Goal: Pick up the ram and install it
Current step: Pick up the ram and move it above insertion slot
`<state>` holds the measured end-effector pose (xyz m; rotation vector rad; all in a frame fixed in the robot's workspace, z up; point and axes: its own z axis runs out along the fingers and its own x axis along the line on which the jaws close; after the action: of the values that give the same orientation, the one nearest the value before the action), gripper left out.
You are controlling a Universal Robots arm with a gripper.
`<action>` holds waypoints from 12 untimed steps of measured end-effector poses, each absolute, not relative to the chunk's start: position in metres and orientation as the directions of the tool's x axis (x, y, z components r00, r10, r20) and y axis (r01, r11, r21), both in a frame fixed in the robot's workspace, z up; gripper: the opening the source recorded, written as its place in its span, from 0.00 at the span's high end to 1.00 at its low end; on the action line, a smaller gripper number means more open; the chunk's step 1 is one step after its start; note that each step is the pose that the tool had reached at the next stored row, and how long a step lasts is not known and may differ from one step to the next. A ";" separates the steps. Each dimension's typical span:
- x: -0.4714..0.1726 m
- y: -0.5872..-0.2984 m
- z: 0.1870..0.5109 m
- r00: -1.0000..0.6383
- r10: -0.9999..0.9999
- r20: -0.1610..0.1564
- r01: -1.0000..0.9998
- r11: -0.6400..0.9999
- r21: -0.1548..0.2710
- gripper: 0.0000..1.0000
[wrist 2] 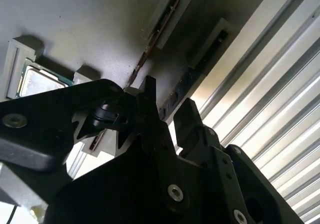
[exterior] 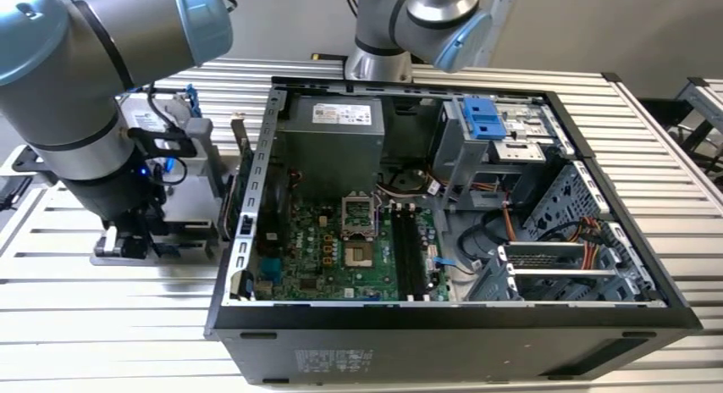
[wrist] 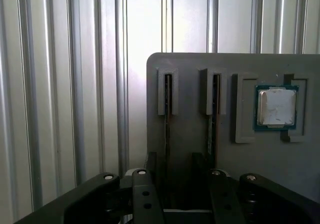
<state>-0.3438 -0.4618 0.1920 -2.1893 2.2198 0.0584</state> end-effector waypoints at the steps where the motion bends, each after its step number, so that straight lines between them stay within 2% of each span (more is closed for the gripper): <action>1: -0.344 -0.462 0.192 -0.014 -0.999 -0.043 -1.000 0.014 0.010 0.00; 3: -0.344 -0.462 0.192 -0.014 -0.999 -0.043 -1.000 0.014 0.010 0.00; 4: -0.344 -0.462 0.192 -0.014 -0.999 -0.043 -1.000 0.014 0.010 1.00; 12: -0.344 -0.462 0.192 -0.014 -0.999 -0.043 -1.000 0.014 0.010 1.00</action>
<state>-0.3438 -0.4618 0.1916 -2.1893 2.2197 0.0585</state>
